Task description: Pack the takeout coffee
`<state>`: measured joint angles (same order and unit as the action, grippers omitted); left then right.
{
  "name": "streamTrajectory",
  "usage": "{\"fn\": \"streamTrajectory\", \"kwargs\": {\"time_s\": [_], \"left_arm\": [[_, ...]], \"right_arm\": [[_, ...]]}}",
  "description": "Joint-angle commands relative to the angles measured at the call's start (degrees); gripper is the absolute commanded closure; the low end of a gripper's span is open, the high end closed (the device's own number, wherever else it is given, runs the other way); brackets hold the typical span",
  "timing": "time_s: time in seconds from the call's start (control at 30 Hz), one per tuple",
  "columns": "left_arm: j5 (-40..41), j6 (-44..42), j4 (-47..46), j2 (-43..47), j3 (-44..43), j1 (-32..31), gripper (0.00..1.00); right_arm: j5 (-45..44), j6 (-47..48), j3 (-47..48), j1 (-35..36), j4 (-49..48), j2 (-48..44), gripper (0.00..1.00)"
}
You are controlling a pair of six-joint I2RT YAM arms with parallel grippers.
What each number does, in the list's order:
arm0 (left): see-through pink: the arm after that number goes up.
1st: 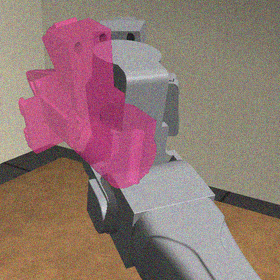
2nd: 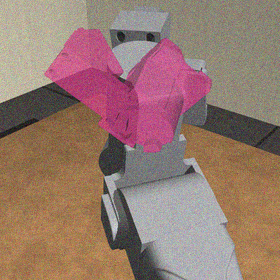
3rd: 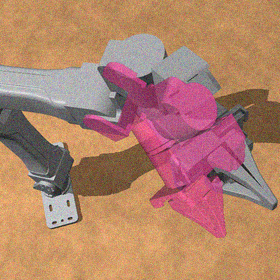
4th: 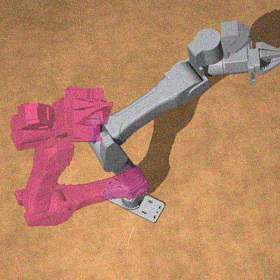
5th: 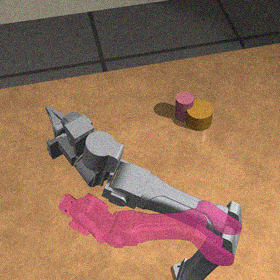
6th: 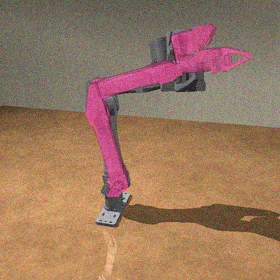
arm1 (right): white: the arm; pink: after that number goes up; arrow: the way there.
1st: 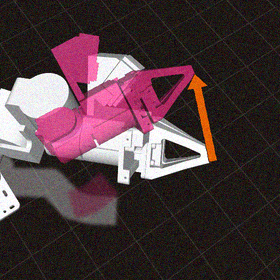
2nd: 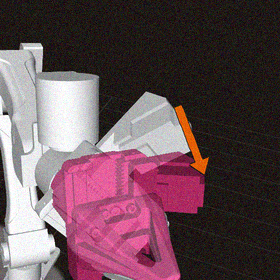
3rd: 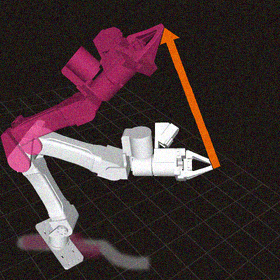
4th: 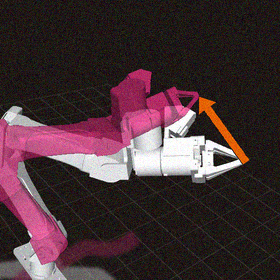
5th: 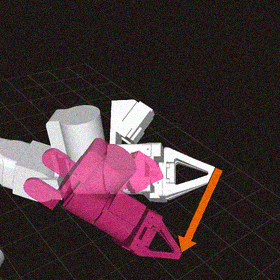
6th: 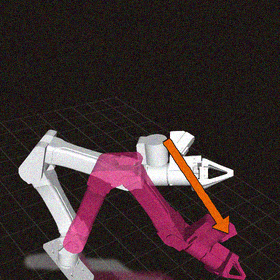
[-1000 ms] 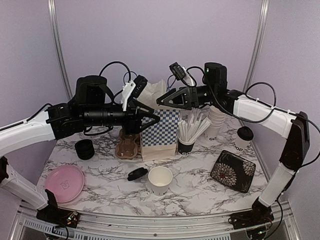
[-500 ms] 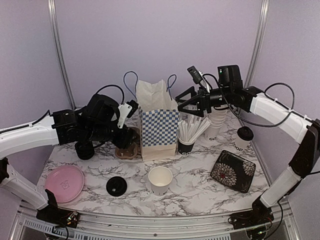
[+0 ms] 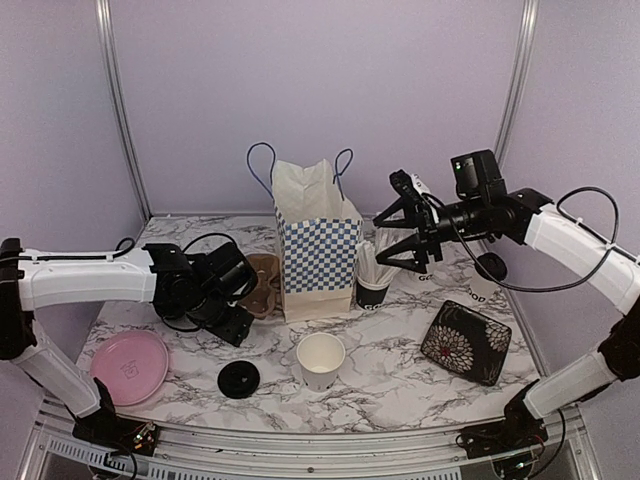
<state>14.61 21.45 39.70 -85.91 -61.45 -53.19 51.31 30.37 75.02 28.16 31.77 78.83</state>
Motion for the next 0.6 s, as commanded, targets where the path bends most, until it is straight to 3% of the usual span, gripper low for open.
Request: {"fn": "streamTrajectory", "kwargs": {"time_s": [0.0,0.17,0.27,0.3,0.57], "left_arm": [[-5.3,0.7,4.3,-2.4,2.0,0.1,0.21],[-6.2,-2.0,2.5,-3.2,3.5,-0.7,0.20],[-8.5,-3.7,1.5,-3.6,4.0,-2.5,0.02],[-8.7,-3.8,1.5,-3.7,4.2,-3.2,0.01],[-10.5,-2.3,0.4,-4.8,5.0,-5.3,0.06]], "right_arm": [[-4.6,7.8,-4.0,-1.1,3.5,-3.8,0.02],[-3.0,7.3,-15.0,-4.6,-4.1,-6.3,0.01],[-3.8,6.4,-20.1,-7.0,-8.7,-7.3,0.01],[-4.8,6.6,-20.7,-7.4,-9.0,-7.5,0.01],[-3.1,6.6,-21.3,-7.9,-9.4,-6.0,0.01]]}}
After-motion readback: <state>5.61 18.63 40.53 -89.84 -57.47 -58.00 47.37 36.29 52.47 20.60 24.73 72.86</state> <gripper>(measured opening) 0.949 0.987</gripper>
